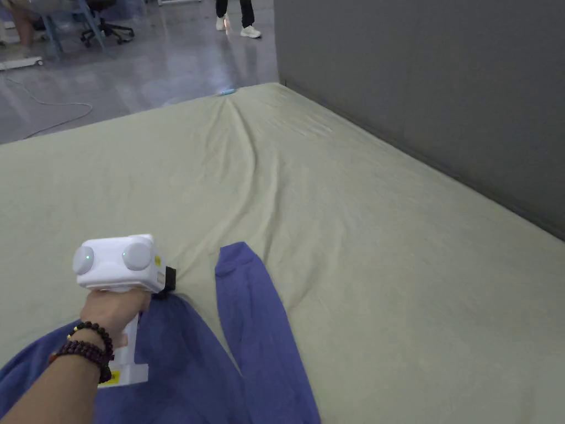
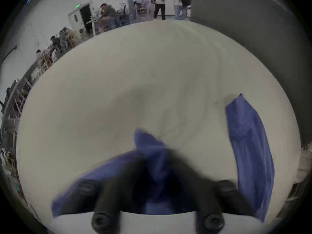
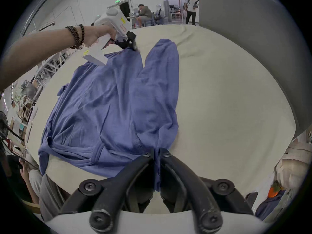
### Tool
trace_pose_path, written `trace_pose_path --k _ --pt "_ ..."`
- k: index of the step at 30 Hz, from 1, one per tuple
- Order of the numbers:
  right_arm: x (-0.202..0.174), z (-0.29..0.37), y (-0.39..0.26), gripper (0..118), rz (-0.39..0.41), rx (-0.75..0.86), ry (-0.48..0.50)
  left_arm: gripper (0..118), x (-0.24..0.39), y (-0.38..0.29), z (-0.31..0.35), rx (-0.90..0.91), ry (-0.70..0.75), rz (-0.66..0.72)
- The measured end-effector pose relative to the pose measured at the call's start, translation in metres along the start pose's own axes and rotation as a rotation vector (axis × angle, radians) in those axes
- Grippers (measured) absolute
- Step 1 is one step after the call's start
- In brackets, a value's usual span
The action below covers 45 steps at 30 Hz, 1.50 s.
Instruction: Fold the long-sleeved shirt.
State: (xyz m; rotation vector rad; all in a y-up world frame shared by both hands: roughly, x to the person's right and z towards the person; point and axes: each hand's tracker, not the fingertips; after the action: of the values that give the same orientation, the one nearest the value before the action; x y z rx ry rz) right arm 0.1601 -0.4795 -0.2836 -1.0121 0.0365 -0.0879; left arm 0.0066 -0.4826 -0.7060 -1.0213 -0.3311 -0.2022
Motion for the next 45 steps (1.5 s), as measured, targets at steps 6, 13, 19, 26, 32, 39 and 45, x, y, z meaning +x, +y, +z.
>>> trace_pose_path --k 6,13,19,26,32,39,45 --pt "0.003 -0.003 0.004 1 -0.027 0.010 0.004 0 -0.008 -0.001 0.030 -0.009 0.031 0.012" --pt "-0.007 0.029 0.035 1 0.033 0.103 0.005 0 -0.080 -0.016 0.169 0.170 -0.012 0.124" --pt "-0.014 0.077 0.131 1 0.097 0.326 -0.011 0 -0.158 -0.038 0.316 0.393 0.019 0.224" --pt "-0.034 0.160 0.296 1 0.153 0.515 0.035 0 -0.232 -0.049 0.458 0.609 0.084 0.365" --pt "-0.064 0.233 0.414 1 0.180 0.620 0.051 0 -0.253 -0.035 0.545 0.774 0.085 0.408" --pt "-0.075 0.302 0.528 1 0.083 0.759 0.062 0 -0.270 0.010 0.582 0.865 0.131 0.482" --pt "-0.074 0.341 0.569 1 0.035 0.828 0.103 0 -0.266 0.043 0.584 0.889 0.125 0.466"
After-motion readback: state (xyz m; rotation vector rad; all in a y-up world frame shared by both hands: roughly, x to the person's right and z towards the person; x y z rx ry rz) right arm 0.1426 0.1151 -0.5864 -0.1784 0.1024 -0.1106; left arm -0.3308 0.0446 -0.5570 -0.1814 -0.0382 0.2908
